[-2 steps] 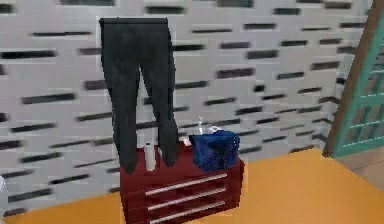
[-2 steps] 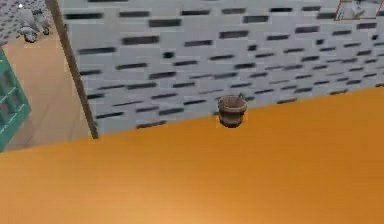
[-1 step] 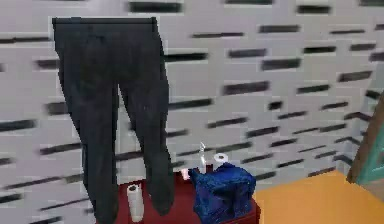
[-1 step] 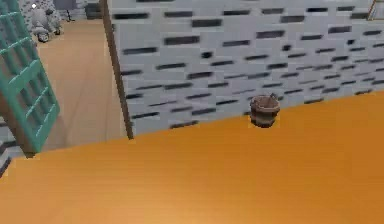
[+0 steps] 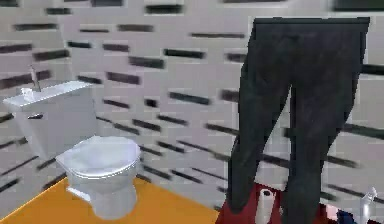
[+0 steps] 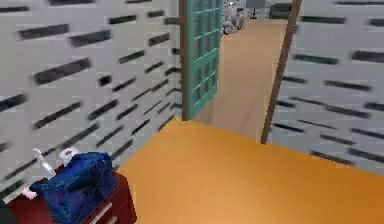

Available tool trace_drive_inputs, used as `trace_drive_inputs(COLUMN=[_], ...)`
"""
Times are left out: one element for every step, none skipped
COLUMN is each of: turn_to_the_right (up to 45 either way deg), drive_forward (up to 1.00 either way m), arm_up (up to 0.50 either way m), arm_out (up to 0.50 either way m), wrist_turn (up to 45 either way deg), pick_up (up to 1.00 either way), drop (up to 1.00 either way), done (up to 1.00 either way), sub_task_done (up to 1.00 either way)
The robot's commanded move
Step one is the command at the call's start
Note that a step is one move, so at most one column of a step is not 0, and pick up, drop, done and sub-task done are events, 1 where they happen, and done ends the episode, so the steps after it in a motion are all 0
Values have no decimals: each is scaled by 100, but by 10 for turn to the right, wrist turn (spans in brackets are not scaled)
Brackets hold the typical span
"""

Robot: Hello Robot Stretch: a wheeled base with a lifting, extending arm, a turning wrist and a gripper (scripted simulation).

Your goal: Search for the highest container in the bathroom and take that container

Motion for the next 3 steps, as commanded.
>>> trace_drive_inputs(turn_to_the_right=[-450,-150,0], drive_forward=[0,0,70], arm_up=[0,0,0], arm_out=[0,0,0], wrist_turn=[0,0,0], pick_up=[0,0,0], drop=[0,0,0], done=[0,0,0], sub_task_done=[0,0,0])
